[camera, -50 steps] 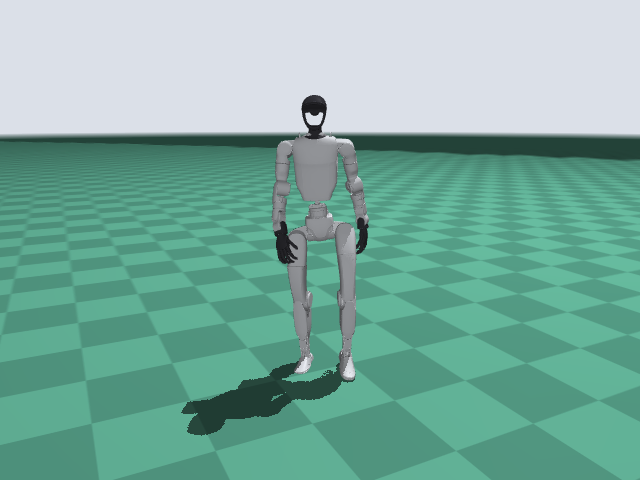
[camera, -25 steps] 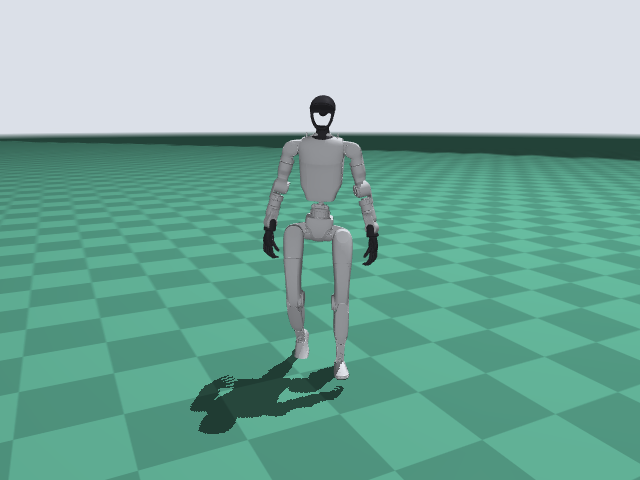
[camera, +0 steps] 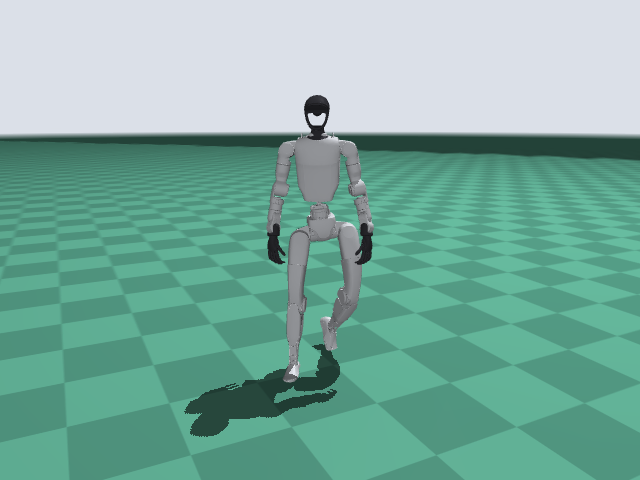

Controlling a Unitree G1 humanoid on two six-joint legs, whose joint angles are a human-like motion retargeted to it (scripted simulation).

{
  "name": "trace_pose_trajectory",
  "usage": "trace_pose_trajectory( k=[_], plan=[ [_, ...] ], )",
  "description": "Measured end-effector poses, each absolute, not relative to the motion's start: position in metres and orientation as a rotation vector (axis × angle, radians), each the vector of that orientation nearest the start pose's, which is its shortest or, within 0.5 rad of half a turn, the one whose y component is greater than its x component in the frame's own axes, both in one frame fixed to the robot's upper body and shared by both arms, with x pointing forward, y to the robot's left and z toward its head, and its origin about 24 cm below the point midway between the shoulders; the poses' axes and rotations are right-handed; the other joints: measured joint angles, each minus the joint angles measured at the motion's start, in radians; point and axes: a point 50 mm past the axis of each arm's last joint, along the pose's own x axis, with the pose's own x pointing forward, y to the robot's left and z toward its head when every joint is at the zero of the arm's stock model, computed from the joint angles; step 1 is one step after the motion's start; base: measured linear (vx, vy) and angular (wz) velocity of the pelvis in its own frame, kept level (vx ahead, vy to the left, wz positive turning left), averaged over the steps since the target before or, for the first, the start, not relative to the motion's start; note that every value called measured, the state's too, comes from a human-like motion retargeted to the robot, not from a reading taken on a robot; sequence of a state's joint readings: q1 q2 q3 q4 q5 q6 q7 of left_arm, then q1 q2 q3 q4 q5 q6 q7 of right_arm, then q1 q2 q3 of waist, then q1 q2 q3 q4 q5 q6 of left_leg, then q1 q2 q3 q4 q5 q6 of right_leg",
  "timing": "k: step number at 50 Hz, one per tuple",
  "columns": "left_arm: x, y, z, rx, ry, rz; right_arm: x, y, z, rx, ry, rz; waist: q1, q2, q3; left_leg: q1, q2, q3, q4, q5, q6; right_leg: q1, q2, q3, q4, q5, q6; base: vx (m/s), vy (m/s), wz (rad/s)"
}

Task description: Walk

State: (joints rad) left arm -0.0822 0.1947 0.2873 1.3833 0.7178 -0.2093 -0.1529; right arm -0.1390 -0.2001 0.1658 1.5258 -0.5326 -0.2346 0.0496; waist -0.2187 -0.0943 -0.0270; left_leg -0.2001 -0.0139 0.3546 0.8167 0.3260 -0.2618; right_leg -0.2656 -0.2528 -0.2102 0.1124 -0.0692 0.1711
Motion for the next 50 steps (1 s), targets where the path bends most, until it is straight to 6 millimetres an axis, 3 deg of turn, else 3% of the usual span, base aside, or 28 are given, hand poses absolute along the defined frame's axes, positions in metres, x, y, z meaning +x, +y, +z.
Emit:
trace_pose_trajectory(
  k=[3,5,10,13,15,17,18,20,22,24,25,27,31,35,39,42,43,45,47,48,50],
  plan=[
    [0.045,0.221,-0.172,0.421,1.319,-0.268,0.136,-0.194,-0.156,-0.697,1.027,0.509,0.044,0.005,0.03,-0.136,-0.116,-0.139,-0.05,-0.151,0.0,0.095,0.03,-0.001,-0.037,-0.031,-0.012,0.92,0.03,-0.46],
    [-0.002,0.22,-0.174,0.367,1.449,-0.237,0.153,-0.179,-0.151,-0.707,0.938,0.528,0.087,0.01,0.042,-0.18,-0.102,-0.245,-0.145,-0.247,0.0,0.176,0.113,0.005,-0.065,-0.067,-0.069,0.97,-0.39,-0.86],
    [-0.088,0.224,-0.164,0.283,1.707,-0.221,0.198,-0.159,-0.13,-0.675,0.742,0.51,0.162,0.021,0.057,-0.288,-0.014,-0.22,-0.526,-0.302,0.373,0.293,0.179,-0.006,-0.07,-0.153,-0.154,0.9,0.03,-0.35],
    [-0.12,0.236,-0.153,0.286,1.83,-0.197,0.214,-0.153,-0.12,-0.66,0.68,0.504,0.138,0.035,0.034,-0.332,-0.016,-0.364,-0.842,-0.259,0.513,0.322,0.26,-0.043,-0.065,-0.186,-0.228,0.85,-0.19,0.69],
    [-0.136,0.241,-0.146,0.276,1.891,-0.167,0.216,-0.153,-0.119,-0.662,0.672,0.503,0.111,0.034,0.005,-0.365,0.006,-0.366,-0.904,-0.294,0.524,0.326,0.305,-0.066,-0.046,-0.169,-0.272,0.88,-0.23,0.62],
    [-0.155,0.236,-0.14,0.22,1.953,-0.136,0.205,-0.154,-0.126,-0.68,0.705,0.53,0.125,0.03,-0.012,-0.332,-0.023,-0.286,-0.862,-0.285,0.521,0.361,0.296,-0.001,-0.006,-0.083,-0.242,1.1,0.49,-0.77],
    [-0.161,0.232,-0.138,0.189,1.976,-0.126,0.196,-0.157,-0.13,-0.691,0.734,0.543,0.138,0.027,-0.013,-0.314,-0.035,-0.225,-0.801,-0.307,0.512,0.384,0.283,0.028,0.03,-0.022,-0.217,1.11,0.58,-1.09],
    [-0.16,0.228,-0.139,0.153,1.988,-0.107,0.176,-0.161,-0.141,-0.701,0.805,0.564,0.147,0.029,-0.02,-0.303,-0.039,-0.305,-0.726,-0.336,0.469,0.395,0.289,0.028,0.122,0.18,-0.196,1.08,0.33,-0.89],
    [-0.136,0.229,-0.149,0.161,1.927,-0.099,0.156,-0.17,-0.149,-0.697,0.877,0.557,0.15,0.047,0.005,-0.267,-0.006,-0.327,-0.677,-0.384,0.424,0.357,0.319,0.056,0.277,0.398,-0.134,1.01,0.18,-0.47],
    [-0.102,0.232,-0.159,0.193,1.826,-0.106,0.137,-0.182,-0.155,-0.687,0.953,0.549,0.13,0.095,0.017,-0.213,0.047,-0.295,-0.657,-0.431,0.393,0.27,0.334,0.013,0.468,0.44,-0.104,0.87,0.17,-0.01],
    [-0.083,0.233,-0.163,0.212,1.771,-0.114,0.126,-0.188,-0.158,-0.684,0.995,0.549,0.12,0.123,0.012,-0.19,0.08,-0.264,-0.655,-0.448,0.382,0.221,0.329,-0.021,0.55,0.426,-0.102,0.84,0.18,-0.13],
    [-0.041,0.236,-0.169,0.259,1.652,-0.148,0.102,-0.201,-0.163,-0.682,1.075,0.542,0.116,0.152,-0.011,-0.157,0.106,-0.255,-0.66,-0.484,0.354,0.116,0.31,-0.035,0.651,0.275,-0.143,0.89,0.2,-0.19],
    [0.064,0.245,-0.165,0.384,1.356,-0.205,0.06,-0.228,-0.167,-0.653,1.224,0.485,0.075,0.158,0.015,-0.054,0.1,-0.268,-0.693,-0.518,0.316,-0.053,0.304,0.042,0.63,0.162,-0.034,0.72,0.14,0.29],
    [0.159,0.247,-0.137,0.454,1.04,-0.199,0.022,-0.253,-0.165,-0.648,1.372,0.438,0.028,0.138,0.032,0.073,0.065,-0.282,-0.731,-0.557,0.28,-0.134,0.173,0.041,0.367,0.087,0.075,0.83,0.06,0.31],
    [0.226,0.253,-0.097,0.49,0.785,-0.178,0.005,-0.266,-0.161,-0.662,1.464,0.428,0.03,0.089,0.056,0.193,0.108,-0.248,-0.722,-0.602,0.147,-0.201,0.208,0.059,-0.011,0.049,0.091,0.85,-0.5,-0.24],
    [0.254,0.25,-0.075,0.5,0.654,-0.18,0.001,-0.273,-0.159,-0.668,1.5,0.408,0.034,0.091,0.062,0.269,0.129,-0.233,-0.709,-0.589,0.052,-0.224,0.237,0.052,-0.185,0.0,0.091,0.89,-0.23,-0.17],
    [0.258,0.249,-0.071,0.503,0.63,-0.181,0.0,-0.274,-0.159,-0.665,1.506,0.402,0.034,0.097,0.056,0.28,0.129,-0.241,-0.69,-0.567,0.017,-0.222,0.248,0.036,-0.19,0.012,0.091,1.09,0.07,-0.01],
    [0.259,0.245,-0.071,0.512,0.613,-0.194,-0.005,-0.273,-0.159,-0.649,1.516,0.392,0.024,0.102,0.042,0.302,0.071,-0.257,-0.639,-0.497,0.001,-0.2,0.205,0.022,-0.139,0.055,0.091,1.01,0.45,0.18],
    [0.249,0.239,-0.08,0.513,0.64,-0.22,-0.008,-0.27,-0.16,-0.635,1.519,0.387,0.016,0.074,-0.003,0.284,-0.038,-0.227,-0.574,-0.343,0.0,-0.232,0.13,0.011,-0.125,0.171,0.091,0.91,0.61,0.82],
    [0.242,0.233,-0.087,0.512,0.665,-0.244,-0.005,-0.27,-0.16,-0.631,1.515,0.378,-0.017,0.075,-0.004,0.289,-0.073,-0.224,-0.529,-0.236,0.0,-0.208,0.105,0.118,-0.093,0.19,0.091,0.95,0.79,1.76],
    [0.223,0.227,-0.103,0.506,0.737,-0.27,0.009,-0.266,-0.162,-0.634,1.483,0.382,-0.047,0.068,0.007,0.25,-0.16,-0.165,-0.382,-0.017,0.0,-0.177,-0.008,0.065,-0.018,0.18,0.089,0.96,0.78,1.5]
  ],
)
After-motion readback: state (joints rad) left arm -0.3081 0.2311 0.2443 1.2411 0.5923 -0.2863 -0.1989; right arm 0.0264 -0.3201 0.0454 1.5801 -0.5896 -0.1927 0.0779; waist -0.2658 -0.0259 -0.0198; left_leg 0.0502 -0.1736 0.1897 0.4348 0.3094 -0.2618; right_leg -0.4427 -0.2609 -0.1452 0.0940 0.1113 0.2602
